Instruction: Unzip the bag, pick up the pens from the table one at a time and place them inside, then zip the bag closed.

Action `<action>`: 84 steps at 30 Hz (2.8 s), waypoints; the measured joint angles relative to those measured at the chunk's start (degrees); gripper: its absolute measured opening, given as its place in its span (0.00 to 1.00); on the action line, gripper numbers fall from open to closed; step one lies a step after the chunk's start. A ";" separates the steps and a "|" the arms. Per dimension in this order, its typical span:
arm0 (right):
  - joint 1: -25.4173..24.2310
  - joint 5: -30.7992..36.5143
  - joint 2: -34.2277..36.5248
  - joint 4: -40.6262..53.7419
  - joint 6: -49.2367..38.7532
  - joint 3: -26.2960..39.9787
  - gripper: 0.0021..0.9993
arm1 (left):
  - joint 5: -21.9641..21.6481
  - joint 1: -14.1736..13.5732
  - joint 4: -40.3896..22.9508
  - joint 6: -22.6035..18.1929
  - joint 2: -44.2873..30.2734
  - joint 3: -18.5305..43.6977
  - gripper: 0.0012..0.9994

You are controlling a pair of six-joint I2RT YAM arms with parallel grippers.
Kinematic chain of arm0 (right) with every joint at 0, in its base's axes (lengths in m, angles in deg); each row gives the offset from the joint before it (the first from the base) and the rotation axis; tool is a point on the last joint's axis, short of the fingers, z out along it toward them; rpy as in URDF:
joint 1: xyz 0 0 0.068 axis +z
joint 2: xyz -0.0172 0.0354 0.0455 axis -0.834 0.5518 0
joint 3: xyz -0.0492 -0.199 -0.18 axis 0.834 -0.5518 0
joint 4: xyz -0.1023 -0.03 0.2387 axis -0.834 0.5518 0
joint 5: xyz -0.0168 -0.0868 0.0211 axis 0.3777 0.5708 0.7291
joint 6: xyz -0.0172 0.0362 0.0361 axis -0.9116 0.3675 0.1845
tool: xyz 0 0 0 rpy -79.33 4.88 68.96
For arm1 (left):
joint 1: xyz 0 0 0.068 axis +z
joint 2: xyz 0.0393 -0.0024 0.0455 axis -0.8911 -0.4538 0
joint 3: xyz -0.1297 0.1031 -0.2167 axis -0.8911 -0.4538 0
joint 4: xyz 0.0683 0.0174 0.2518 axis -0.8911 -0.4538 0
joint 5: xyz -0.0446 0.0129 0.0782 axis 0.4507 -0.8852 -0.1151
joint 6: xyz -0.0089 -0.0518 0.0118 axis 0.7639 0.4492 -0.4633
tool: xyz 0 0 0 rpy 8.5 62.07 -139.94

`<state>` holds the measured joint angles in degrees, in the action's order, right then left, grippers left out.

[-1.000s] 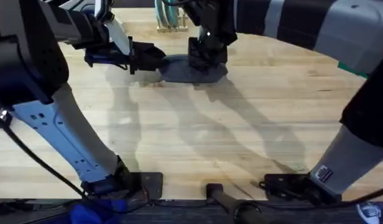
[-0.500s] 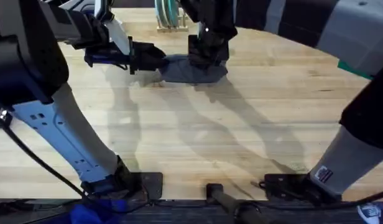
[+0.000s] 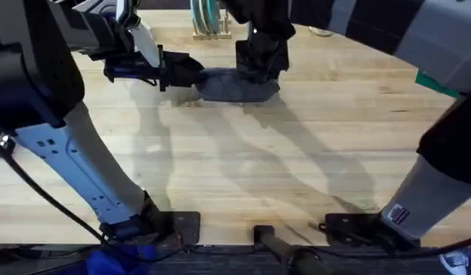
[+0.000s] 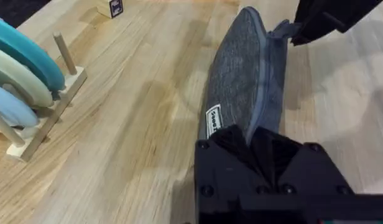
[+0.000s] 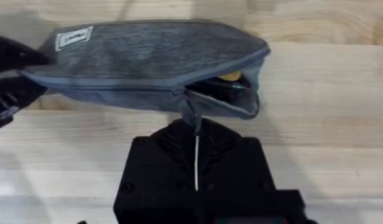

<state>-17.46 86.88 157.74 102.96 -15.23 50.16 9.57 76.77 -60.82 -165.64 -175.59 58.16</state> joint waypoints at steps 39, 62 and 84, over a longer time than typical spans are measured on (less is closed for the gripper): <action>-5.80 -7.13 -5.47 -4.44 1.40 -8.02 0.03 | -0.57 0.00 -0.02 0.52 0.00 0.00 0.04; -13.37 -10.63 -13.16 -7.25 -0.05 -19.37 0.03 | -0.81 0.00 0.07 1.92 0.00 0.00 0.04; -17.59 -10.39 -13.18 -6.34 -1.20 -22.89 0.03 | -0.85 0.00 0.07 2.12 0.00 0.00 0.04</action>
<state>-35.06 76.49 144.56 96.63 -16.43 27.27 8.72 76.77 -60.76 -163.52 -175.59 58.16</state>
